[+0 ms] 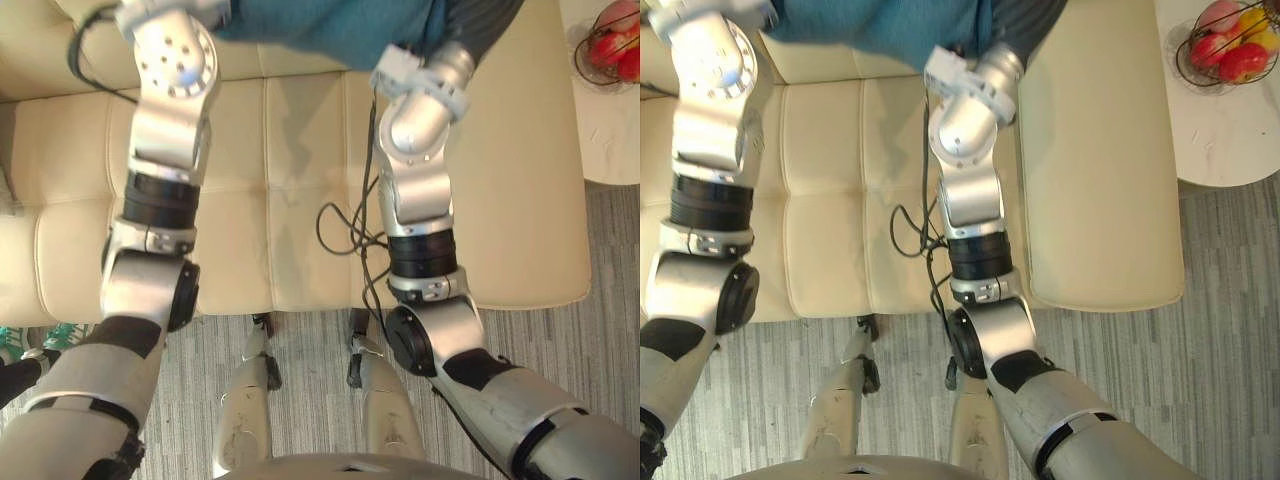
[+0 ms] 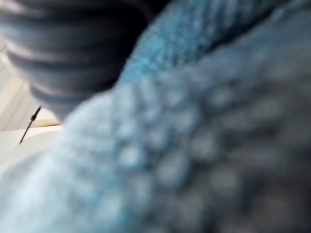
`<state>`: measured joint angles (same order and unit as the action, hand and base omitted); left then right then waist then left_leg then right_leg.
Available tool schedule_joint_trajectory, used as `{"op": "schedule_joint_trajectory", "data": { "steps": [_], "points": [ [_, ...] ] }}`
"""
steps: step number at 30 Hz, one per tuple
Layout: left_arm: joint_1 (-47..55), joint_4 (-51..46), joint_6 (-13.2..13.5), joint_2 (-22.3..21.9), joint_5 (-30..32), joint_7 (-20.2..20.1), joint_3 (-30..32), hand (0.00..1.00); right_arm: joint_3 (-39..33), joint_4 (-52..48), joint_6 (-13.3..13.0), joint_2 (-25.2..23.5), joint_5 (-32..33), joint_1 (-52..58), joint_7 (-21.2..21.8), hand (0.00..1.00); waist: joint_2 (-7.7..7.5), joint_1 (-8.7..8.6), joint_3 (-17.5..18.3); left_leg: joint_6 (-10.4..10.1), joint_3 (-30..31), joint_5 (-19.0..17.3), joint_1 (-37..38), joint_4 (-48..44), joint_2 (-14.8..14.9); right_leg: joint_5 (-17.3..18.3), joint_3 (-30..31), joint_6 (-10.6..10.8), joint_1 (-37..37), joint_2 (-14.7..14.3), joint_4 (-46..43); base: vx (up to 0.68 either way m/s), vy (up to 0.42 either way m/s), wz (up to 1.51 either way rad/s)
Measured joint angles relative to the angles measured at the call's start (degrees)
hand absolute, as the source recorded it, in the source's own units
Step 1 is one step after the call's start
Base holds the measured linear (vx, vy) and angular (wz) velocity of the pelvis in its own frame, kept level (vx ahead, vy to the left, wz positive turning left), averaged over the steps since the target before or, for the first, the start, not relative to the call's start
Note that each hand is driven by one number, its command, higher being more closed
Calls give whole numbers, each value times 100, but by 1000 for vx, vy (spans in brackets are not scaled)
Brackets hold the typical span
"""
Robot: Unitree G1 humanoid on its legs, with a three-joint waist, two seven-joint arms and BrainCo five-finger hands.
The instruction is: Pick up cushions and gather them together orderly.
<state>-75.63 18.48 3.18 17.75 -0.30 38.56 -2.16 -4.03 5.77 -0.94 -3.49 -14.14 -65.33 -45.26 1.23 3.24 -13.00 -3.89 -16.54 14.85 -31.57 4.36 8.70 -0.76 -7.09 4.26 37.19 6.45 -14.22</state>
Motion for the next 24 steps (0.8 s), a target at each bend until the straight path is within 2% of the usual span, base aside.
{"op": "schedule_joint_trajectory", "data": {
  "steps": [3, 7, 10, 12, 17, 20, 23, 24],
  "points": [
    [-685, 460, -29, 182, 71, 26, -18, 0, -186, 291, 126, 50, -322, -684, -228, 0, 77, -2, -92, -25, 109, 102, -241, 3, 17, -66, -109, -22, 128, -11, 97, 17, -20, 13],
    [-1626, 861, -219, 521, 366, 15, -3, 0, -265, 630, 407, 342, -664, -1577, -406, 0, 107, 60, -361, -193, 274, 475, -953, 10, 101, -425, -273, -89, 508, -107, 598, 11, -49, 6],
    [-1740, 983, -388, 512, 392, 17, 57, 0, -418, 975, 642, 465, -650, -1776, -419, 0, 104, 134, -462, -264, 309, 691, -1373, 11, 136, -586, -312, -136, 794, -156, 819, -27, -45, 4],
    [-1740, 974, -446, 506, 408, 19, 198, 0, -411, 1099, 634, 479, -655, -1836, -413, 0, 105, 144, -553, -329, 326, 809, -1635, 13, 181, -675, -337, -167, 966, -200, 944, -42, -31, -3],
    [-1575, 751, -420, 477, 557, -24, 605, 0, -332, 1102, 560, 496, -652, -1811, -250, 0, 106, 180, -647, -273, 319, 946, -2237, 13, 284, -831, -372, -225, 1520, -315, 1044, -65, 33, -10],
    [-846, 566, -410, 359, 593, -82, 1010, 0, -294, 1102, 505, 435, -630, -1384, 112, 0, 103, 165, -813, -273, 249, 946, -2402, 12, 266, -909, -288, -203, 1755, -294, 1044, -48, 151, -15],
    [-286, 560, -479, 184, 545, -166, 1235, 0, -330, 1107, 529, 365, -490, -866, 202, 0, 104, 141, -876, -273, 242, 946, -2605, 11, 231, -940, -259, -220, 1983, -264, 1015, -8, 150, -5],
    [18, 558, -531, -1, 497, -200, 1344, 0, -337, 1105, 588, 355, -358, -632, 278, 0, 107, 116, -938, -273, 243, 946, -2705, 12, 195, -929, -234, -198, 2133, -228, 896, 6, 152, 3]
  ]
}}
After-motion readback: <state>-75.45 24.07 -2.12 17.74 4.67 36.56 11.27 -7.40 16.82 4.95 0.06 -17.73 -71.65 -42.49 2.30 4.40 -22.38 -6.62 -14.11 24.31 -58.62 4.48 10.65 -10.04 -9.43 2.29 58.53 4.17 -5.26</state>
